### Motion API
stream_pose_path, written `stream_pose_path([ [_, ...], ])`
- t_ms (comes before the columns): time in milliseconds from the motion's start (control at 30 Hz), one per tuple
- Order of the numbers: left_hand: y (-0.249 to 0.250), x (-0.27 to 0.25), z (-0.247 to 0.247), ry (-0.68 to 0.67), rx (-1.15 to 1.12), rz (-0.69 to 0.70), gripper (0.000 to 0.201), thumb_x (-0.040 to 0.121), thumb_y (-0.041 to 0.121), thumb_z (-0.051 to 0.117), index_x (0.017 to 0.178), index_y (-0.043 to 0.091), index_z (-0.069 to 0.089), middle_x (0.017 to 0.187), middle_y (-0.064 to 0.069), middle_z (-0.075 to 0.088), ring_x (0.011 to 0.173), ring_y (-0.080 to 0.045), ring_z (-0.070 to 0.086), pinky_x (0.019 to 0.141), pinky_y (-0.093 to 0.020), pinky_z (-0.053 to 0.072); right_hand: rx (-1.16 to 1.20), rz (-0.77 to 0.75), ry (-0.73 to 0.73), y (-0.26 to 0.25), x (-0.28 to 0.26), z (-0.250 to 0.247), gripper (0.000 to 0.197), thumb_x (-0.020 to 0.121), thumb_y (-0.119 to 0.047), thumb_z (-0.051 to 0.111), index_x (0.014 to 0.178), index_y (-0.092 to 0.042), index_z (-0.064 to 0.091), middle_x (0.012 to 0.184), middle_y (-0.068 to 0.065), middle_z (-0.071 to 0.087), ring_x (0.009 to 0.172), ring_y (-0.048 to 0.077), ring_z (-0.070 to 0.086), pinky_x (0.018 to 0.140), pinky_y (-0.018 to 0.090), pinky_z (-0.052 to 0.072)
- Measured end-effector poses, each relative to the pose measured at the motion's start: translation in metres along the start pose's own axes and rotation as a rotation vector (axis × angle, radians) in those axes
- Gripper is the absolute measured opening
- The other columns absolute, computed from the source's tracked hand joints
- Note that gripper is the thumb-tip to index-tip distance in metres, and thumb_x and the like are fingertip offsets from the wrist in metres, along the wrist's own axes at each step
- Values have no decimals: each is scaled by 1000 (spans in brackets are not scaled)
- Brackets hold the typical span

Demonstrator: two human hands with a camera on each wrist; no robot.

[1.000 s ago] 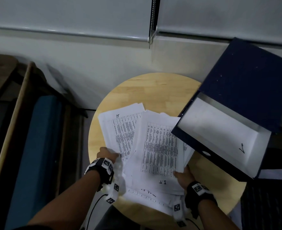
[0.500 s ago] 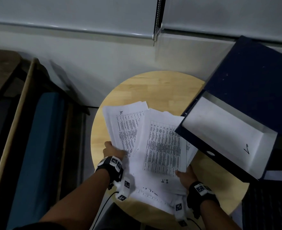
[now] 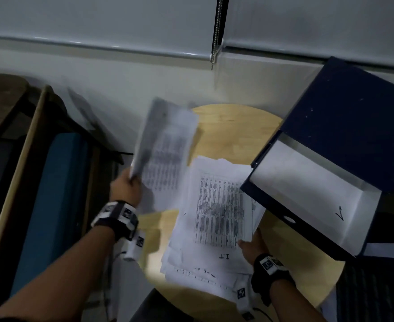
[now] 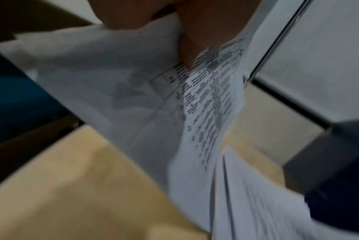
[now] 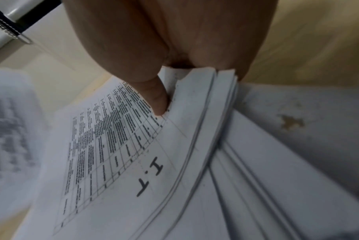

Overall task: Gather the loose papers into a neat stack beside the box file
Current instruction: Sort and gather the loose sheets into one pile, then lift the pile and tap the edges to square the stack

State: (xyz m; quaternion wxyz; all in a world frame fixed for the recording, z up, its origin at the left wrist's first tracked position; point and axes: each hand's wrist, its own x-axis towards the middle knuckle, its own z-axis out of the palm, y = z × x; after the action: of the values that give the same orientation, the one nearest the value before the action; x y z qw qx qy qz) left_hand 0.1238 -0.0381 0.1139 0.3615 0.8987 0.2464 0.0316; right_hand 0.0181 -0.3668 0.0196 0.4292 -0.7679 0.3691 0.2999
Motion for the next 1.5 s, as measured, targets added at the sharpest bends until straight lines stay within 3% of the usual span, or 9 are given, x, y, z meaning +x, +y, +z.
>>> stream_pose_path([
  [167, 14, 48, -65, 201, -475, -81, 20, 85, 17, 56, 101, 8, 65, 89, -11, 63, 78, -19, 57, 73, -32, 42, -94, -103, -39, -24, 0, 14, 72, 95, -14, 54, 155, -11, 12, 159, 11, 26, 142, 30, 34, 115, 34, 28],
  [333, -3, 47, -54, -72, -755, -14, 42, 83, 6, 63, 124, 9, 58, 119, -8, 66, 105, -22, 64, 88, -38, 51, -101, -130, -148, -43, -4, 29, 79, 94, -29, 57, 156, -12, 10, 162, 7, 19, 147, 29, 26, 118, 35, 22],
  [433, -32, 19, -7, -421, -291, 66, 58, 85, 7, 64, 138, 4, 40, 132, -12, 52, 116, -24, 50, 102, -43, 42, 65, -145, -169, -46, 0, 36, 115, 69, -82, 57, 153, -11, 26, 160, 6, 29, 144, 28, 33, 120, 41, 25],
  [567, -59, -47, 53, -775, 382, -29, 42, 87, 25, 56, 122, 13, 37, 119, -15, 59, 97, -33, 58, 80, -38, 47, 250, -124, -151, -58, -12, 33, 94, 85, -71, 48, 154, -12, 23, 162, 7, 21, 147, 29, 26, 120, 42, 22],
  [767, -67, -77, 75, -658, 201, -133, 52, 88, 11, 53, 134, 10, 27, 85, -7, 59, 75, -25, 54, 65, -32, 43, 250, -115, -177, -43, 1, 35, 101, 62, -66, 77, 144, -16, 44, 144, 3, 50, 132, 26, 48, 112, 44, 37],
  [1033, -72, -63, 69, -465, 203, -159, 54, 77, 18, 68, 126, 10, 50, 130, -21, 46, 116, -39, 50, 102, -40, 41, 29, -280, -200, -56, -14, 34, 62, 76, 2, 56, 131, -25, 50, 121, 3, 61, 115, 28, 58, 102, 44, 48],
  [1200, -70, -40, 45, -411, -495, -279, 91, 44, 31, 88, 122, 9, 45, 113, -10, 63, 93, -20, 63, 91, -50, 52, 178, -371, -213, -70, -36, 22, 48, 74, 4, 60, 113, -24, 62, 104, 0, 70, 100, 27, 65, 87, 41, 54],
  [1300, -47, -35, 20, -529, -794, -333, 75, 60, 13, 86, 126, 7, 51, 117, -18, 65, 77, -24, 67, 85, -69, 42, 183, -420, -215, -91, -48, 16, 48, 67, -6, 61, 114, -18, 66, 104, 0, 71, 100, 26, 66, 88, 41, 54],
  [1500, 10, -31, -17, -350, -811, -33, 63, 67, 38, 81, 119, 6, 63, 110, -3, 74, 105, -20, 69, 88, -35, 55, 315, -543, -5, -140, -68, 10, 35, 85, 11, 55, 105, -17, 59, 89, -13, 64, 80, 3, 59, 85, 30, 45],
])
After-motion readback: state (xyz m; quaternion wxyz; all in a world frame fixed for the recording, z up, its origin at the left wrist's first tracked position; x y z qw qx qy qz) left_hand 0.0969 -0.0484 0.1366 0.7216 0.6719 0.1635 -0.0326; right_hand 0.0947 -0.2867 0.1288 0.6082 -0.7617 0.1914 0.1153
